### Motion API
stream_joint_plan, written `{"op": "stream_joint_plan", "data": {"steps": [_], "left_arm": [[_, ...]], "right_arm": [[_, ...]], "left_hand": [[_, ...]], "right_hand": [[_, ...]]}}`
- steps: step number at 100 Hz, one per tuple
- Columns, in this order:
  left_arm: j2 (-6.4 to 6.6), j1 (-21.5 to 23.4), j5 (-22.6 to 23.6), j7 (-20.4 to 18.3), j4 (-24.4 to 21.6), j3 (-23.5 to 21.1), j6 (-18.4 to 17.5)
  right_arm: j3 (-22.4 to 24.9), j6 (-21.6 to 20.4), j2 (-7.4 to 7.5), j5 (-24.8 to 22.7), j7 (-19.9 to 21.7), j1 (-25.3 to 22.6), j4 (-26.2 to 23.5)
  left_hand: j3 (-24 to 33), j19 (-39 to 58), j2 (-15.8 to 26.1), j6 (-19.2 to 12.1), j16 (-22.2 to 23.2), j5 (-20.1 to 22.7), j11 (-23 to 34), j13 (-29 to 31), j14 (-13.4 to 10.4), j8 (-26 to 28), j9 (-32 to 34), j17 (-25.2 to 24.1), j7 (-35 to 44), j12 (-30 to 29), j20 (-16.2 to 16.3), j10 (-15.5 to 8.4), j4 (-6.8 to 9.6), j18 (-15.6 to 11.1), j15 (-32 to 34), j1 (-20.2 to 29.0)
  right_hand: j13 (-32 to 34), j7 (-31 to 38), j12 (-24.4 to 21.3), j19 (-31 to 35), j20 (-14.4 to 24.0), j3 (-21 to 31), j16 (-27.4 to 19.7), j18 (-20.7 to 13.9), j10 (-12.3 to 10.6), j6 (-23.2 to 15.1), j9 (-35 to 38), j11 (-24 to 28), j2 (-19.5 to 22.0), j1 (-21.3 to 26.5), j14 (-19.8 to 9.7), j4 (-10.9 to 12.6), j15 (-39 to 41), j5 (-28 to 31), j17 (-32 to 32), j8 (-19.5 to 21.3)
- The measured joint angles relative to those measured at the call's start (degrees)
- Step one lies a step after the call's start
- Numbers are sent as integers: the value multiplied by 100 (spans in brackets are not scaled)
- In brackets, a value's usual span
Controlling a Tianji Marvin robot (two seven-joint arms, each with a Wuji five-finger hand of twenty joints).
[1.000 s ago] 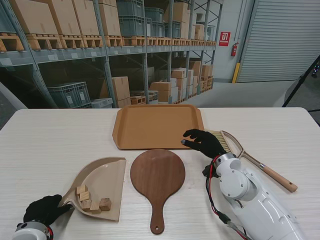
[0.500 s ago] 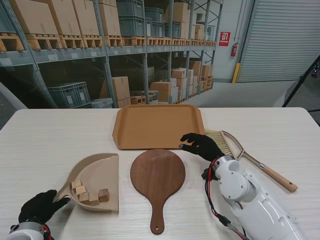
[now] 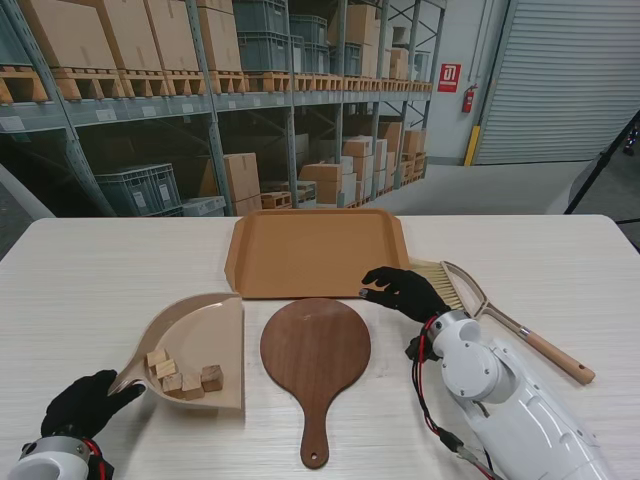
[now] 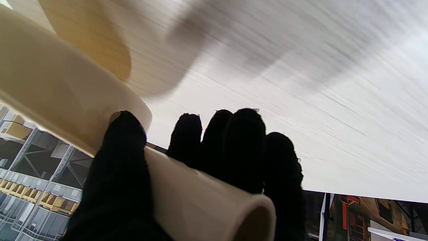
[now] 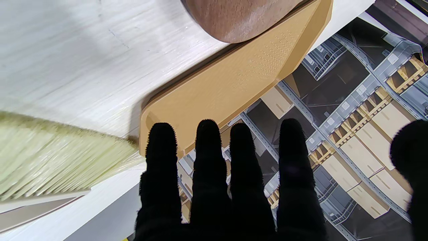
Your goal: Sweep wood blocks off a wooden cutting board into a dustpan and pour them into a container
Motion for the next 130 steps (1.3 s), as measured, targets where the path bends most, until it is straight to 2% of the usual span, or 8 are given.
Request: {"op": "stream_joint_plan", "data": {"steps": [20, 67, 80, 130], "left_arm": [[5, -497, -389, -63, 349, 66, -78], [65, -1896, -435, -179, 1467, 455, -221], [108, -2256, -391, -277, 1744, 584, -279], [192, -3801, -382, -479, 2999, 1367, -223]], "right_arm": [[24, -1, 23, 12, 109, -2, -5], [76, 143, 84, 257, 485, -57, -58], [81, 170, 89, 305, 523, -80, -78], [133, 157, 99, 352, 555, -163, -105]], "left_hand": [[0, 0, -1, 10, 0, 0, 0, 0, 1, 49, 0, 1, 0, 49, 1, 10, 0, 1, 5, 0], [-5, 0, -1, 11, 0, 0, 0, 0, 2, 133, 1, 1, 0, 52, 2, 13, 0, 1, 6, 0], [-5, 0, -1, 12, 0, 0, 0, 0, 2, 133, 1, 1, 0, 53, 3, 13, 0, 1, 6, 0], [-8, 0, -1, 12, -2, 0, 0, 0, 2, 134, 1, 1, 0, 53, 3, 13, 0, -1, 6, 0]], "right_hand": [[0, 0, 0, 0, 58, 0, 0, 0, 0, 1, 0, 24, 4, 1, 1, 0, 40, 0, 0, 0], [-1, 0, 60, -1, 61, -57, 0, 6, 5, 21, 0, 30, 78, 62, 27, 8, 46, 0, 0, 0], [-1, 0, 62, -1, 63, -120, 0, 10, 20, 26, 0, 54, 140, 240, 30, 11, 51, 0, 0, 0], [-1, 1, 73, -3, 73, -127, 0, 12, 54, 43, 2, 63, 144, 295, 33, 11, 62, 3, 0, 0]]}}
